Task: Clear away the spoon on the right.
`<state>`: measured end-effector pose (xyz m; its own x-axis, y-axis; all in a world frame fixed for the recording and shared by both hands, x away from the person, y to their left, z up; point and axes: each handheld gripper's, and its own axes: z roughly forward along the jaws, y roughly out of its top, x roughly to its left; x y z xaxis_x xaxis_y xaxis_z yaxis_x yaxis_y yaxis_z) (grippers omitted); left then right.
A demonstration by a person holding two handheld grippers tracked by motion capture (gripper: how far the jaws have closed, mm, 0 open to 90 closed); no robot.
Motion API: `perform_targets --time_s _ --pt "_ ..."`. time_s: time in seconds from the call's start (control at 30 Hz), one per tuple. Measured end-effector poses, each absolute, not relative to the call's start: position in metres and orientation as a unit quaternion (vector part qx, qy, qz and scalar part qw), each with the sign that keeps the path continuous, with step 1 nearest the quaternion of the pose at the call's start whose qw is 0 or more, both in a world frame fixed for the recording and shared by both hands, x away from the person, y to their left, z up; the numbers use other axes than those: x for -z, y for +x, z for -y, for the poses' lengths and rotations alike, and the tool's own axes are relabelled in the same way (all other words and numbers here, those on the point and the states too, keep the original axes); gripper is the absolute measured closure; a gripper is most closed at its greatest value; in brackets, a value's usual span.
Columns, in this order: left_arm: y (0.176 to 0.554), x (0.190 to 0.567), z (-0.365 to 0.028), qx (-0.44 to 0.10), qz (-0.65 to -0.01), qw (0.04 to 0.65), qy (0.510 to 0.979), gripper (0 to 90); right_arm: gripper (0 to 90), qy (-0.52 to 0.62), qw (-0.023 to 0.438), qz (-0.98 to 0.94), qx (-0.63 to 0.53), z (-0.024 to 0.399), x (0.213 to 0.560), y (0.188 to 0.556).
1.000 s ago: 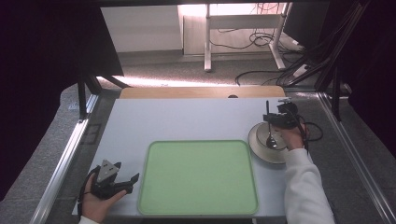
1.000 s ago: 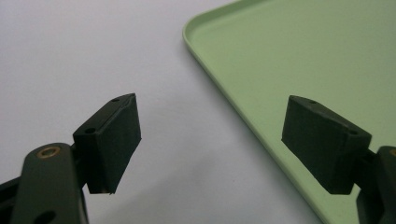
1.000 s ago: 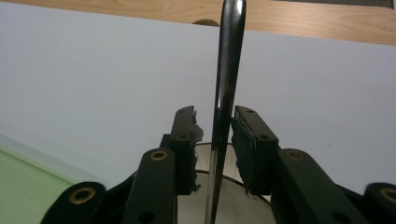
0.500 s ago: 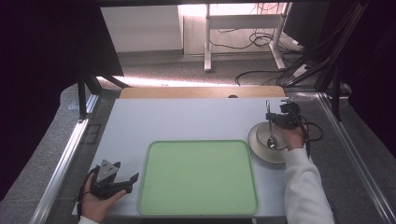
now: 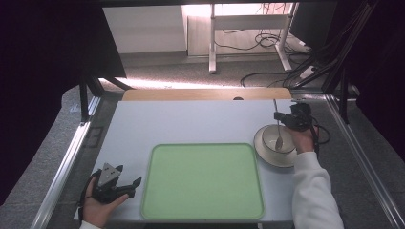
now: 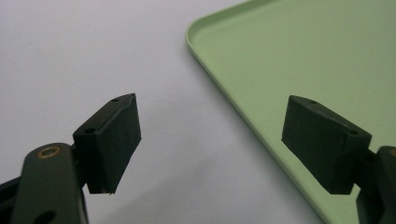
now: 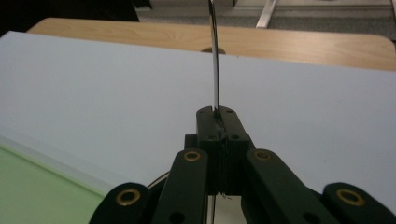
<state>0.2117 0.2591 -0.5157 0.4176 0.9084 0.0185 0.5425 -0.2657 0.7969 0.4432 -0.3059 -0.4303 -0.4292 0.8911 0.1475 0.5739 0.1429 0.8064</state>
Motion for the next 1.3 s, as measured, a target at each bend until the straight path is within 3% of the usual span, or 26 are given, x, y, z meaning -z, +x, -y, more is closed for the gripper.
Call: perform_targets --time_s 0.67,1.3 --pt "0.212 0.516 -0.258 -0.247 -0.479 0.369 0.758 19.1 90.0 0.445 0.210 -0.713 -0.500 0.303 0.376 0.410" --pt "0.212 0.516 -0.259 -0.249 -0.480 0.370 0.755 19.1 90.0 0.403 0.185 -0.724 -0.528 0.273 0.366 0.389"
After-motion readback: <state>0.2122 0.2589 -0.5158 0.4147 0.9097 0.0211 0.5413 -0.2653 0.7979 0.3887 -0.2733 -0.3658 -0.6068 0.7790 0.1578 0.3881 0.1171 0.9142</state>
